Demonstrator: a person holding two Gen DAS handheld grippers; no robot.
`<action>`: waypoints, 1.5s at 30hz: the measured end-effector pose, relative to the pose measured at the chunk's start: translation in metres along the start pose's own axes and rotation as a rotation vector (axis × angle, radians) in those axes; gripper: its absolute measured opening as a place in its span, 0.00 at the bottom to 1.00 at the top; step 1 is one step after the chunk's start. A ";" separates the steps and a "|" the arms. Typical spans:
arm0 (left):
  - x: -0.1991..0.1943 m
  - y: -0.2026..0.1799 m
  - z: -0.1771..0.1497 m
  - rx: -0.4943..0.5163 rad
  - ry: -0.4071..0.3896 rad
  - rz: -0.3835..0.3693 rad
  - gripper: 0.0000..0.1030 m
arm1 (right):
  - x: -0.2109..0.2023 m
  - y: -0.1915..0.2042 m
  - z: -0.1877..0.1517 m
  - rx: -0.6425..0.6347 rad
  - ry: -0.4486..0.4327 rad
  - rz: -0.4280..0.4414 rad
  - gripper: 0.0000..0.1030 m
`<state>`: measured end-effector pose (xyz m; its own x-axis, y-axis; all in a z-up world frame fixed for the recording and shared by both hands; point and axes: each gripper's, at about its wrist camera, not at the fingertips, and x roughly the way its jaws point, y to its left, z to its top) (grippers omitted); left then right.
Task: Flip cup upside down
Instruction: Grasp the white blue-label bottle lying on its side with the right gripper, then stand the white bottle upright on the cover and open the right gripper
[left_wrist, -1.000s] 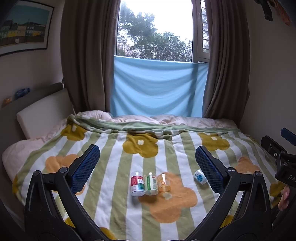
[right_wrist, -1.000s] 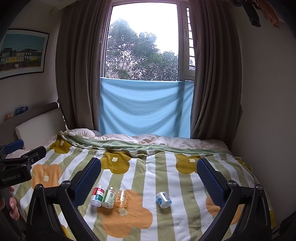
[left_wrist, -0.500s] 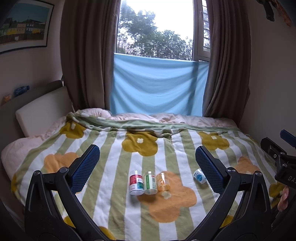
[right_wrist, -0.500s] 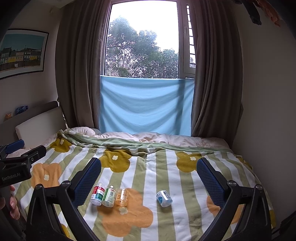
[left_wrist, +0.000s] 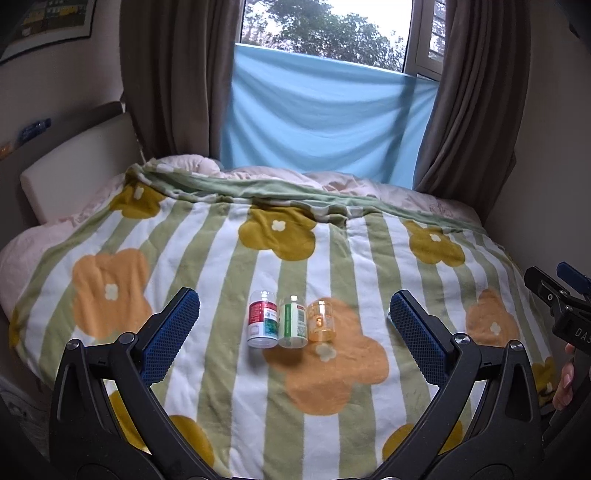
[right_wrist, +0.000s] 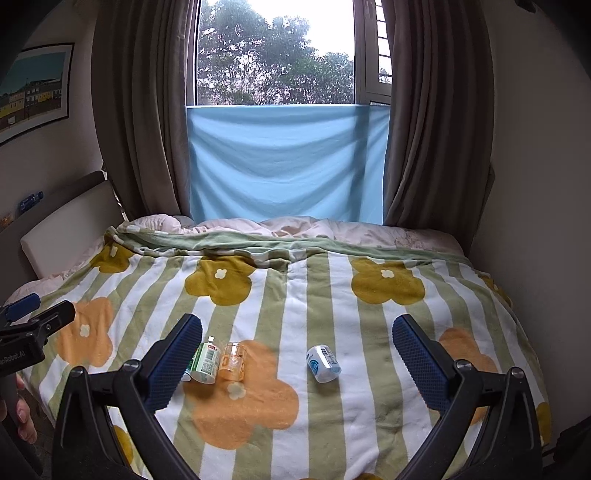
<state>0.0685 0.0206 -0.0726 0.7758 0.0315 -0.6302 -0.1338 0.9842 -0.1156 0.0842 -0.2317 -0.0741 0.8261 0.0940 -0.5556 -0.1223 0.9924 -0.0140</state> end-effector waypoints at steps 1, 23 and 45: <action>0.011 0.000 -0.002 -0.009 0.029 0.001 1.00 | 0.011 -0.004 0.000 -0.006 0.023 0.000 1.00; 0.179 0.005 -0.121 -0.127 0.399 0.101 1.00 | 0.404 -0.050 -0.112 -0.326 0.775 0.206 0.90; 0.147 0.018 -0.140 -0.104 0.391 0.150 1.00 | 0.415 -0.054 -0.105 -0.383 0.973 0.238 0.58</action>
<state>0.0939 0.0188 -0.2747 0.4539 0.0855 -0.8870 -0.3044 0.9504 -0.0642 0.3760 -0.2548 -0.3915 -0.0147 0.0100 -0.9998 -0.5264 0.8501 0.0162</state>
